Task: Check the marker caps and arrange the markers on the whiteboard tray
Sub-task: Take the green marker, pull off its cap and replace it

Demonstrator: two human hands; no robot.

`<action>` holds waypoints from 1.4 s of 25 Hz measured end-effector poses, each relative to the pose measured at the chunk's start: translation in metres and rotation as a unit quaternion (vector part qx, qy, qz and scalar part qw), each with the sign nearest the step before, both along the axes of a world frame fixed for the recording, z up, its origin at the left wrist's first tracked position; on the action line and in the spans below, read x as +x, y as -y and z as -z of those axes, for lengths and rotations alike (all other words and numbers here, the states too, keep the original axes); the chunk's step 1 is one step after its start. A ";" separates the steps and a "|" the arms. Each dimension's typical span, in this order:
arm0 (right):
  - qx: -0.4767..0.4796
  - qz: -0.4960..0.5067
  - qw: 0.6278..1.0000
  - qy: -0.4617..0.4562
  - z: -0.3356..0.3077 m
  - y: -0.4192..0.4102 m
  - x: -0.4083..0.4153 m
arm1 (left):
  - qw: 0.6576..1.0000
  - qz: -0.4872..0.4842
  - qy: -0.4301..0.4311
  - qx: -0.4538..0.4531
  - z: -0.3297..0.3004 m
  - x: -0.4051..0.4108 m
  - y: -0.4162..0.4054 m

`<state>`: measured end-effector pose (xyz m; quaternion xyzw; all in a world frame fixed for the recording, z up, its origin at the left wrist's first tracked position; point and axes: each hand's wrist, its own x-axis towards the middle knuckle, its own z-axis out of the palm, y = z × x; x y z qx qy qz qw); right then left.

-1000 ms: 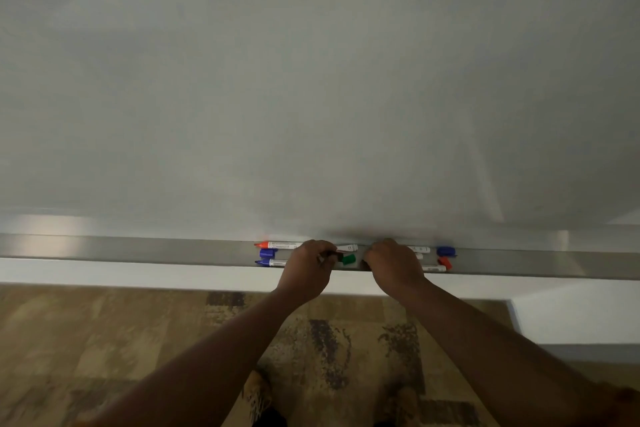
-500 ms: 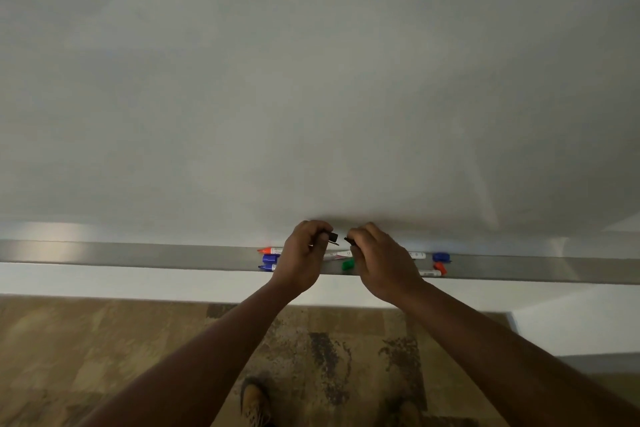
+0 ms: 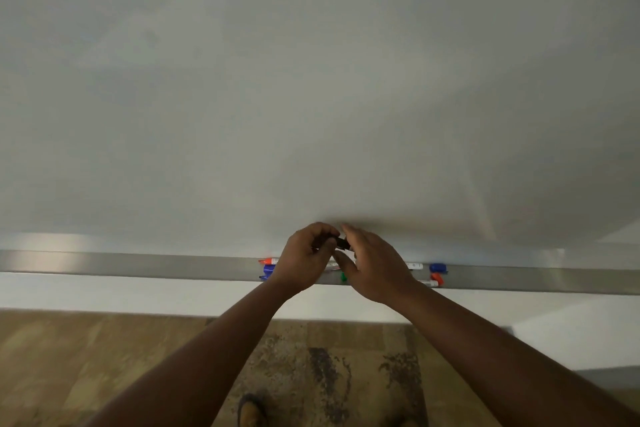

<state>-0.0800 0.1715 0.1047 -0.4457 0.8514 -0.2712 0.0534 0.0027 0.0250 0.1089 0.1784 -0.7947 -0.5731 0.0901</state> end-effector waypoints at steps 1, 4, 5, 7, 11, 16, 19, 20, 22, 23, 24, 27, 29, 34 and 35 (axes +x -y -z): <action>0.007 -0.001 1.000 -0.010 -0.003 0.002 0.001 | 1.000 0.009 0.012 0.021 -0.006 0.000 0.002; 0.066 0.026 0.995 -0.077 -0.010 0.007 0.003 | 0.992 0.069 0.083 0.063 -0.022 -0.006 0.011; 0.083 0.033 0.991 -0.095 -0.011 0.009 0.004 | 0.988 0.090 0.113 0.060 -0.026 -0.008 0.014; 0.095 0.036 0.988 -0.114 -0.014 0.013 0.004 | 0.980 0.114 0.154 0.043 -0.032 -0.015 0.021; 0.090 0.052 0.986 -0.127 -0.024 0.018 0.007 | 0.974 0.122 0.182 0.053 -0.044 -0.023 0.025; 0.123 0.060 0.986 -0.099 -0.025 0.021 0.010 | 0.970 0.114 0.198 0.089 -0.041 -0.024 0.026; 0.133 0.061 0.986 -0.082 -0.023 0.022 0.011 | 0.967 0.113 0.204 0.100 -0.041 -0.023 0.026; 0.138 0.062 0.985 -0.081 -0.023 0.022 0.010 | 0.967 0.113 0.204 0.101 -0.040 -0.023 0.026; 0.141 0.062 0.985 -0.076 -0.021 0.022 0.008 | 0.966 0.110 0.206 0.107 -0.035 -0.024 0.027; 0.133 0.057 0.987 -0.075 -0.019 0.021 0.008 | 0.966 0.110 0.206 0.109 -0.032 -0.024 0.028; 0.119 0.046 0.989 -0.079 -0.016 0.021 0.007 | 0.966 0.113 0.206 0.104 -0.030 -0.025 0.030; 0.076 -0.006 0.995 -0.069 -0.004 0.017 0.003 | 0.969 0.117 0.203 0.082 -0.021 -0.025 0.036; 0.047 -0.043 0.998 -0.029 0.009 0.009 -0.004 | 0.969 0.104 0.209 0.076 -0.009 -0.022 0.042; 0.052 -0.075 0.995 -0.051 0.054 -0.014 -0.019 | 0.976 0.047 0.203 0.069 0.028 -0.009 0.045; 0.067 -0.066 0.993 -0.065 0.061 -0.017 -0.020 | 0.978 0.048 0.198 0.043 0.035 -0.007 0.041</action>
